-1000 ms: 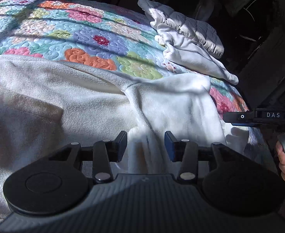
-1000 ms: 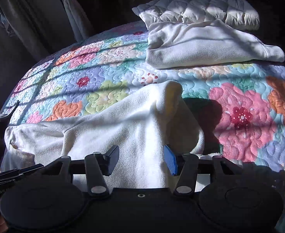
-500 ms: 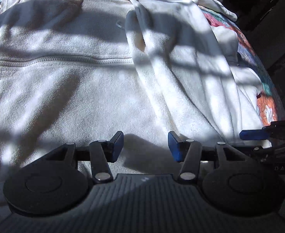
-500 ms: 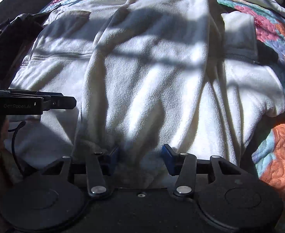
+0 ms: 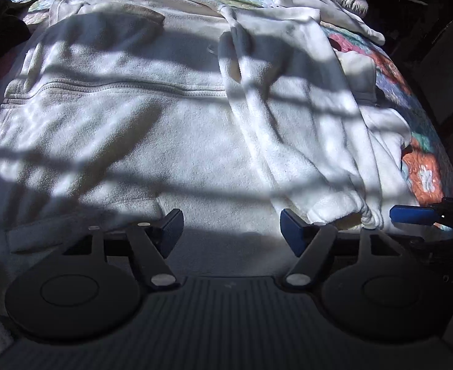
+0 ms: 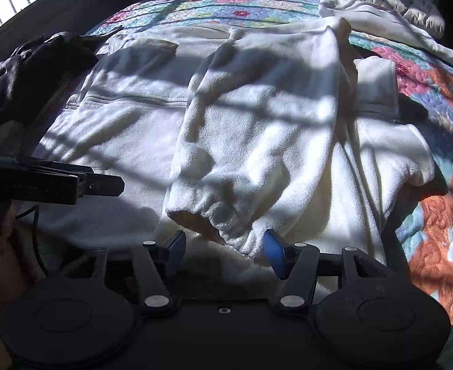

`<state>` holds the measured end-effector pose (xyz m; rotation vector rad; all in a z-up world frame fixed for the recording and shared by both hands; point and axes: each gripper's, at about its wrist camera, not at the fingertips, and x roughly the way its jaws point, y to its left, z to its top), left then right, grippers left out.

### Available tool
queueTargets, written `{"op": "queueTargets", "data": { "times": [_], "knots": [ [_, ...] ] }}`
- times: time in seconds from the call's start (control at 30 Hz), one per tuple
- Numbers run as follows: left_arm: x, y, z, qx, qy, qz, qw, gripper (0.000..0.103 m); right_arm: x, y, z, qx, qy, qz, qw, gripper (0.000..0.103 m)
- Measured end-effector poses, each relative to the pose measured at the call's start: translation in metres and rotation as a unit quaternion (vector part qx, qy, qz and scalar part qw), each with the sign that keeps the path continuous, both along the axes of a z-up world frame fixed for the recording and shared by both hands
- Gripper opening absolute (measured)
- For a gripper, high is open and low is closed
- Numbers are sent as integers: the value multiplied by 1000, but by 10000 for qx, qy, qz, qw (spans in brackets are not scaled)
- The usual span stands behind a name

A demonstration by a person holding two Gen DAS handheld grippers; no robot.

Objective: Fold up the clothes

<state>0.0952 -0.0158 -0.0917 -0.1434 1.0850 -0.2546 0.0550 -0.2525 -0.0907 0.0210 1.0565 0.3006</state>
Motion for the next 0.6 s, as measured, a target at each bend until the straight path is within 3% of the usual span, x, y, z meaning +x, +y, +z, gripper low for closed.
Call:
{"op": "queueTargets", "data": {
  "times": [0.13,0.27,0.33,0.43,0.57,0.6],
  "knots": [
    [-10,27,-4,-8,147,667,9977,71,-4,6,9,-11,-101,63,9999,61],
    [-22,63,-8,-45,244,1509,9882,76,-4,12,24,268,-342,186,9989,62],
    [-28,80,-11,-63,293,1926,9808,82,-4,18,29,460,-548,261,9971,64],
    [-37,107,-14,-90,364,2545,9663,82,0,35,31,643,-818,413,9937,66],
    [-48,142,-18,-126,457,3354,9409,82,10,65,24,735,-855,794,9904,66],
    [-49,149,-20,-169,489,3391,9393,82,13,71,23,779,-833,904,9894,66]
  ]
}}
